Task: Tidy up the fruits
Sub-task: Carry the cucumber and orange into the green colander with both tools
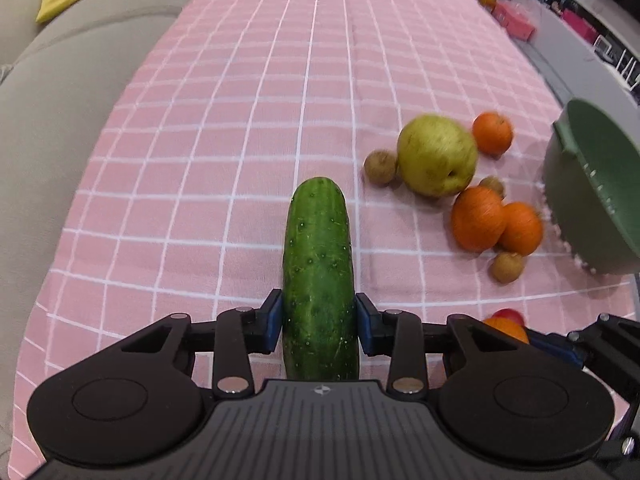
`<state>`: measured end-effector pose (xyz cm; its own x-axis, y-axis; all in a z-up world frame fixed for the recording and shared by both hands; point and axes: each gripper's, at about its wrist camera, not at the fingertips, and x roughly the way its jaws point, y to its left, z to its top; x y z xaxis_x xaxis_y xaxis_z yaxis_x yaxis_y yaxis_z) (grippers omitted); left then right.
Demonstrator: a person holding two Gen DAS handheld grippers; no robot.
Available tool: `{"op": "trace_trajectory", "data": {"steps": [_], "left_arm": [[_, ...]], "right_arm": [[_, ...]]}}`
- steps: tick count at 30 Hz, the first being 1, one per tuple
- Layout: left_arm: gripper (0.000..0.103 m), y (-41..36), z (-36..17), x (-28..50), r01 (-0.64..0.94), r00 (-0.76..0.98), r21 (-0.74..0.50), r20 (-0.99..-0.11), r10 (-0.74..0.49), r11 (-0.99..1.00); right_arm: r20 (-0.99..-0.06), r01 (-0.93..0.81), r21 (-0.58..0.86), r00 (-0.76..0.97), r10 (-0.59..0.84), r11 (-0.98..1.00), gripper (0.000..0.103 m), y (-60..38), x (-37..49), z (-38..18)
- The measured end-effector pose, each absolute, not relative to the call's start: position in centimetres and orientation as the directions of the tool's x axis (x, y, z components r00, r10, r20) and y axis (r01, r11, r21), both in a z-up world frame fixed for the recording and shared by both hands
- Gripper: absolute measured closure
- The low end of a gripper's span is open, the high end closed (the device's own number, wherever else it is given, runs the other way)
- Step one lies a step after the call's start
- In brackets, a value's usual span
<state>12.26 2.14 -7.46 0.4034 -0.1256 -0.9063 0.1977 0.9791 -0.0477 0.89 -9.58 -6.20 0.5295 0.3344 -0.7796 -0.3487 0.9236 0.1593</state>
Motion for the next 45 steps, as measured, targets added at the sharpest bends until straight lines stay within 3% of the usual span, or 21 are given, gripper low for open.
{"op": "trace_trajectory", "data": {"steps": [14, 25, 35, 45], "left_arm": [[0.061, -0.2, -1.2, 9.7, 0.276, 0.49, -0.117, -0.837, -0.245, 0.954], [0.061, -8.7, 1.5, 10.1, 0.434, 0.502, -0.077, -0.807, -0.312, 0.898], [0.061, -16.4, 0.0, 12.9, 0.5, 0.465, -0.102, -0.806, -0.366, 0.86], [0.061, -19.3, -2.9, 14.6, 0.515, 0.47, -0.085, -0.804, -0.364, 0.853]], "right_arm": [[-0.722, -0.264, 0.166, 0.624, 0.299, 0.95, 0.061, -16.2, 1.4, 1.5], [-0.776, -0.034, 0.206, 0.604, 0.184, 0.978, 0.061, -26.5, 3.7, 2.8], [-0.794, 0.088, 0.28, 0.58, 0.179, 0.956, 0.061, -31.3, 5.4, 1.2], [-0.846, 0.185, 0.246, 0.52, 0.118, 0.951, 0.061, -32.5, 7.8, -0.6]]}}
